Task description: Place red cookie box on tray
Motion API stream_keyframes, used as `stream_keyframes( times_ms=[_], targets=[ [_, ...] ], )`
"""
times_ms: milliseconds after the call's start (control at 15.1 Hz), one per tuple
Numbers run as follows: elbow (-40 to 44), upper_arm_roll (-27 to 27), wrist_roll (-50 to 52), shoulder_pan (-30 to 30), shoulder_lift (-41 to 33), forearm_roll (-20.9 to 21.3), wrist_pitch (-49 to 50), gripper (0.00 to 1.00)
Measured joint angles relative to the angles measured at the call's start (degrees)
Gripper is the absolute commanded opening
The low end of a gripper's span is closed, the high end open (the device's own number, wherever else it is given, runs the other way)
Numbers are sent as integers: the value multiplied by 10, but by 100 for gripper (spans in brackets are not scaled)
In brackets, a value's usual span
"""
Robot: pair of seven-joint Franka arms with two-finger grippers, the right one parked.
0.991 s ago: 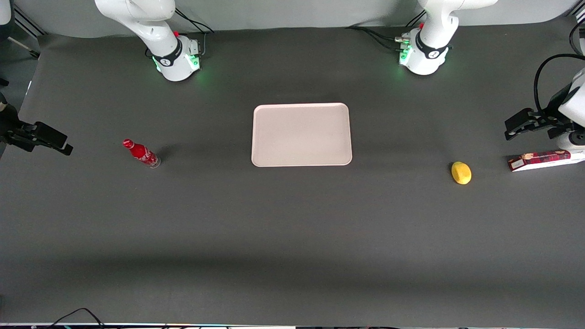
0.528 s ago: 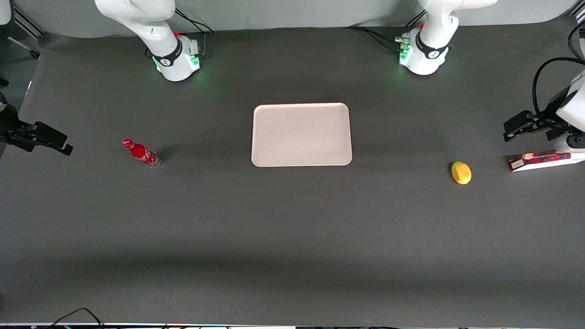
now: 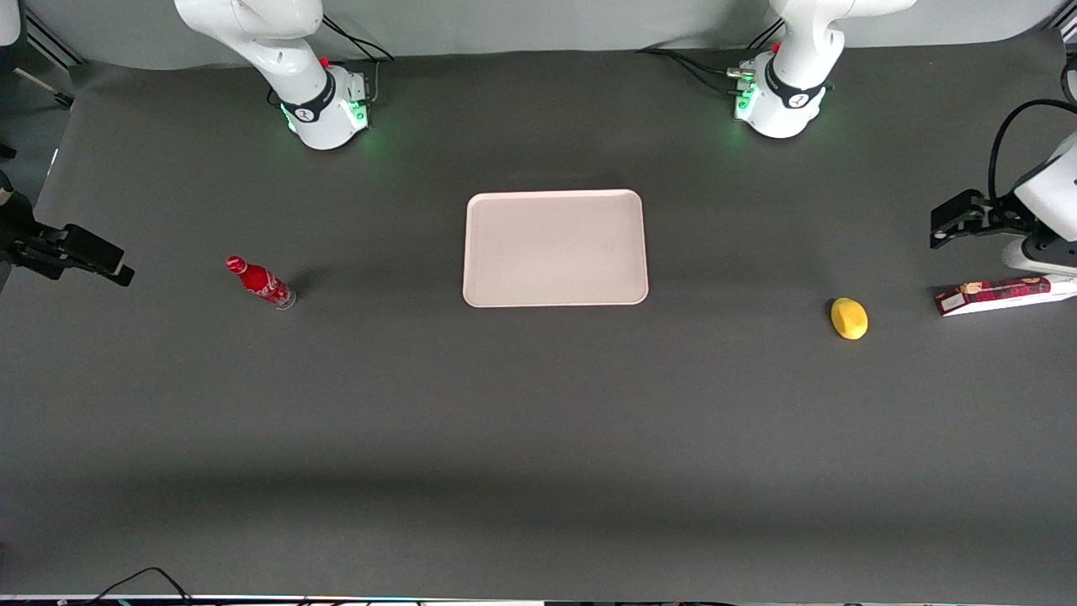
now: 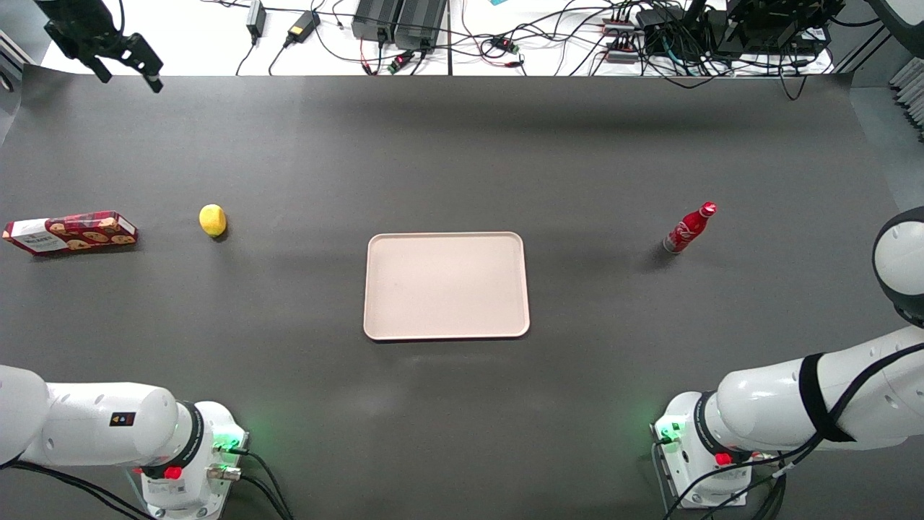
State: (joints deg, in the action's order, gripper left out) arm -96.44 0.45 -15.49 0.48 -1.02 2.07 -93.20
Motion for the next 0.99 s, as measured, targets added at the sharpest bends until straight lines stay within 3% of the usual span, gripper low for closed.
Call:
stream_keyframes(
  times_ms=[462,792,991],
  targets=[
    [-16,88,-350,13,24,48,0,100],
    [-93,189,-595,15,27,57,-121,100],
    [-148,218,-700,35,28,55,-188,100]
  ],
)
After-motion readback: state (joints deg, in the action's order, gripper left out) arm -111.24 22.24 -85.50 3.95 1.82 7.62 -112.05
